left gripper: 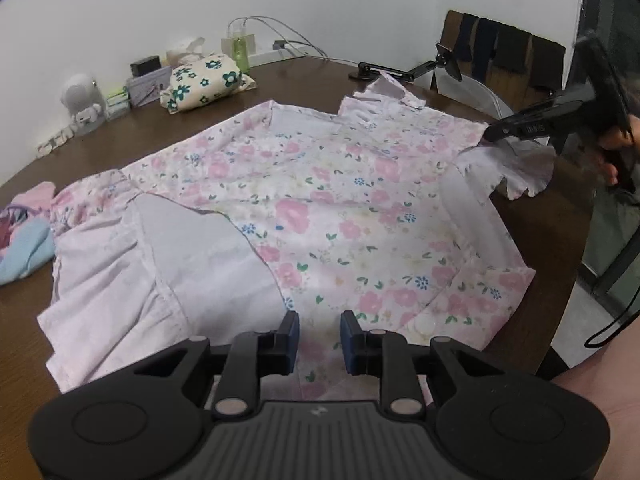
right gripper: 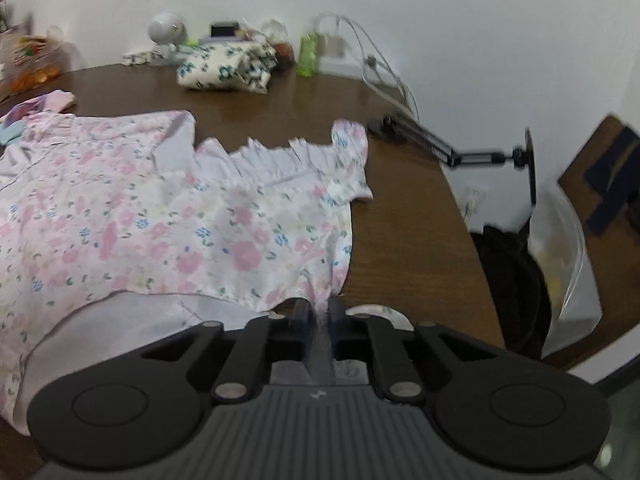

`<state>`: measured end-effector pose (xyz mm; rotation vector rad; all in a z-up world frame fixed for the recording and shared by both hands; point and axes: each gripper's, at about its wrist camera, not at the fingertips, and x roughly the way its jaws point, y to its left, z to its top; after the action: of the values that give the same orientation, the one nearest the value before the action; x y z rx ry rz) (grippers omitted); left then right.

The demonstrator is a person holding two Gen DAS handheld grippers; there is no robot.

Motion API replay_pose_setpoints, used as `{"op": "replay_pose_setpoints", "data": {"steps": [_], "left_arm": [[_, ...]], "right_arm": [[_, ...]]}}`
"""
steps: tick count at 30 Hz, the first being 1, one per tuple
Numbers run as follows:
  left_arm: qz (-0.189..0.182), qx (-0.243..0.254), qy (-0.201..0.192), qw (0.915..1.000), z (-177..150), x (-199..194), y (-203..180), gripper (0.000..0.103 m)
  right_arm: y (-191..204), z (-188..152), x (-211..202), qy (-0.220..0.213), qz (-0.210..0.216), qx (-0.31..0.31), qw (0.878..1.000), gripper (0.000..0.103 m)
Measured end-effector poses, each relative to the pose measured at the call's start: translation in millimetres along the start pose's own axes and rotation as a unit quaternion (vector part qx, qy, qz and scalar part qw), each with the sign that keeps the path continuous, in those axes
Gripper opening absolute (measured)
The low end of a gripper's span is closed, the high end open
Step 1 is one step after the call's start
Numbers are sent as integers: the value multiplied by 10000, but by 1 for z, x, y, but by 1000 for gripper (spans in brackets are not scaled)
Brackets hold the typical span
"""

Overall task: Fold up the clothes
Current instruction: 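Grasp the dress hem with the right gripper and straighten it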

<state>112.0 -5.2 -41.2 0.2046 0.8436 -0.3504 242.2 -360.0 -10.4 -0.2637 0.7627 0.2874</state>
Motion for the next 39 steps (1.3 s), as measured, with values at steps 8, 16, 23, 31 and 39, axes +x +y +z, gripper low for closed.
{"op": "replay_pose_setpoints", "data": {"steps": [8,16,23,31,39], "left_arm": [[-46,-28,-10,10000,-4,-4,7,21],[-346,121,-270,9990,6,-12,7,21],[-395,221,-40,9990,-2,-2,0,20],[-368,228,-103,9990,-14,-9,1,20],[-413,58,-176,9990,-18,-14,5,22]], "right_arm": [[-12,-11,-6,203,-108,188,9996,15],[1,16,-22,-387,865,683,9932,38],[73,45,37,-77,1375,-184,9903,25],[51,50,63,-84,461,-3,9989,26],[21,37,51,-172,737,848,9935,33]]}}
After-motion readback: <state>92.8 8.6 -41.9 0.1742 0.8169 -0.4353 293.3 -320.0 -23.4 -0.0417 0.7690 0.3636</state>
